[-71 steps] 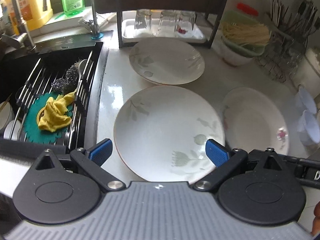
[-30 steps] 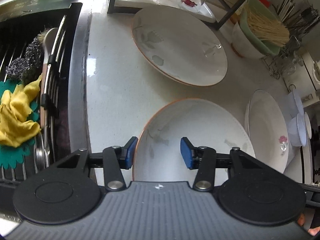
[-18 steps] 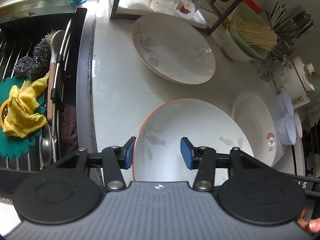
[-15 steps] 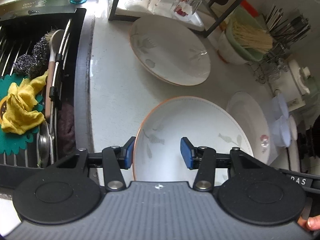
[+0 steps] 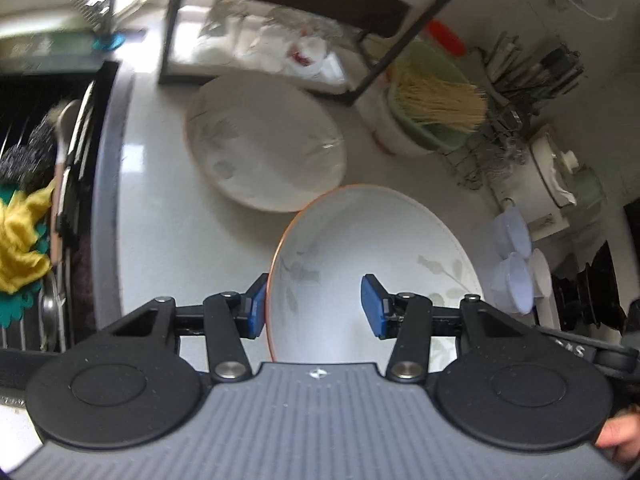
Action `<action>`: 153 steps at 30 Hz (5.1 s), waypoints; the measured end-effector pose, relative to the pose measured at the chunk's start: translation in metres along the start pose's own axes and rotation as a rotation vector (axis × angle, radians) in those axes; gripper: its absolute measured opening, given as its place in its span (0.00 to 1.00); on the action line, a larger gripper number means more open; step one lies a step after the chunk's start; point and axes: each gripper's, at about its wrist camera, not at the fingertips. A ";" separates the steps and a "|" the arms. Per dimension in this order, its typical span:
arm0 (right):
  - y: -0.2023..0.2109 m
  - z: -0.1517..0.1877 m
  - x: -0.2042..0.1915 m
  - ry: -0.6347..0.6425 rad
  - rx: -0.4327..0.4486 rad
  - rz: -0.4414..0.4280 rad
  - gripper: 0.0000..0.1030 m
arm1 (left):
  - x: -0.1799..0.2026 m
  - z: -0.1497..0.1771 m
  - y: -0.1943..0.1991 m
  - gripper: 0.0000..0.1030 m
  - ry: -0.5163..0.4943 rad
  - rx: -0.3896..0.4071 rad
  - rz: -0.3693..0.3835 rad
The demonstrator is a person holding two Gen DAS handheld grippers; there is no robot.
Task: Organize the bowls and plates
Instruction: 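Lift the leaf plate with both grippers and carry it over the rose-pattern plate, then lower the leaf plate onto the rose plate and open both grippers, then move both grippers to the second leaf plate beside the dish rack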
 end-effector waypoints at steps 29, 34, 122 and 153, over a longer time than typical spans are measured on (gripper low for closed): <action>-0.039 -0.061 0.131 0.171 -0.185 -0.045 0.13 | 0.106 -0.011 -0.119 0.51 -0.009 -0.124 -0.284; -0.040 -0.062 0.131 0.208 -0.168 -0.029 0.13 | 0.111 -0.013 -0.131 0.51 0.010 -0.124 -0.330; 0.176 -0.006 0.174 0.541 0.317 -0.118 0.14 | 0.285 0.154 -0.024 0.53 -0.005 0.393 -0.361; 0.141 -0.028 0.144 0.589 0.280 -0.142 0.78 | 0.230 0.141 -0.002 0.76 0.157 0.425 -0.439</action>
Point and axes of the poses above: each gripper's, at about its wrist camera, not at the fingertips, and y roughly against the way its jaws point, x to its right, z to its underside, and after that the axes turned 8 degrees about -x, right-handed
